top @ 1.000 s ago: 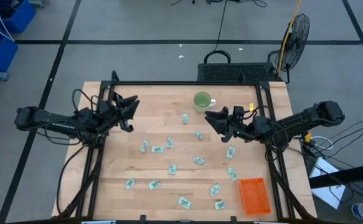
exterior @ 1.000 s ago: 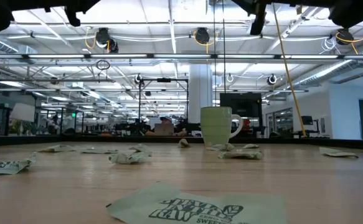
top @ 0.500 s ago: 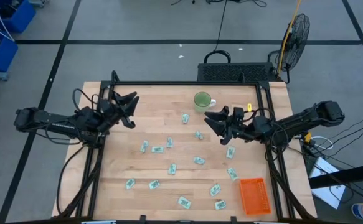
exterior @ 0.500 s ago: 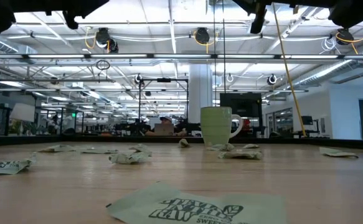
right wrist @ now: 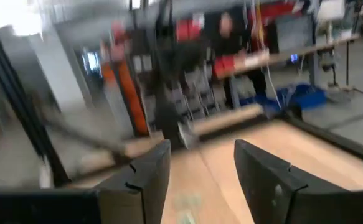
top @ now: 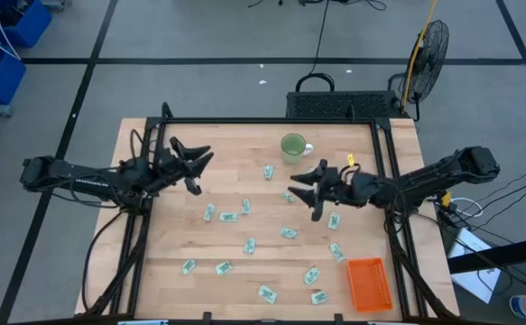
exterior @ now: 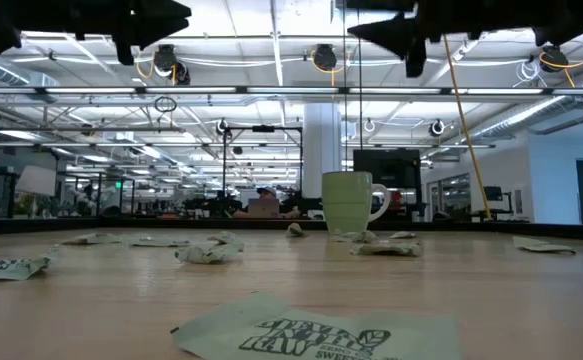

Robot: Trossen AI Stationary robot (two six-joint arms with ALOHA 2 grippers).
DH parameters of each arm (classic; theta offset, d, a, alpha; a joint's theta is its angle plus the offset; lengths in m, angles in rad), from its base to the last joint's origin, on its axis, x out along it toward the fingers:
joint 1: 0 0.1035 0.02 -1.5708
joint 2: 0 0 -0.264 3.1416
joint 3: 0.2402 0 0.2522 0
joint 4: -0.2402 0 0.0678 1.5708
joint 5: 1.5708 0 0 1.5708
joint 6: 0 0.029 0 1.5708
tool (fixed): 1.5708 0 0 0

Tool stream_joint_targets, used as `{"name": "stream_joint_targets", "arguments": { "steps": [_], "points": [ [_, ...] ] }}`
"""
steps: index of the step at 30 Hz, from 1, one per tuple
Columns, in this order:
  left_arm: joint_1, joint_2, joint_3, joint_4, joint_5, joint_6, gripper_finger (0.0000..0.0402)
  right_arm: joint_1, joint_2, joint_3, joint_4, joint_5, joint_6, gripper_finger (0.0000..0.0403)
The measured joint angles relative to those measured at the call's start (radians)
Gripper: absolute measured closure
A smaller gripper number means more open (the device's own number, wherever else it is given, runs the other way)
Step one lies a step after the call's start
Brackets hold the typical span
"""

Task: Pick and place Stevia / Truvia into bins
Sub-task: Put the stevia packet into the orange bin

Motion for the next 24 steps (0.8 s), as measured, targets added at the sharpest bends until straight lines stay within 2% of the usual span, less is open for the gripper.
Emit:
{"name": "stream_joint_targets", "arguments": {
  "steps": [4, 8, 15, 19, 24],
  "points": [
    [0.0, 0.0, 0.0, -0.013, 0.005, -0.008, 0.0289, 0.0, 0.003, 0.0, -0.252, 0.0, -0.009, 0.0232],
    [0.0, 0.0, 0.0, -0.018, 0.006, 0.006, 0.0289, 0.0, 0.023, -0.001, -0.395, -0.025, 0.043, 0.0232],
    [-0.003, 0.0, 0.0, -0.198, 0.047, -0.113, 0.0289, 0.001, 0.157, 0.0, -0.391, -0.208, 0.112, 0.0232],
    [-0.003, 0.0, 0.0, -0.282, 0.105, -0.139, 0.0289, 0.0, 0.282, 0.0, -0.374, -0.209, 0.112, 0.0232],
    [-0.003, 0.0, 0.0, -0.29, 0.131, -0.161, 0.0289, 0.016, 0.392, 0.0, -0.314, -0.231, 0.066, 0.0232]
  ]
}}
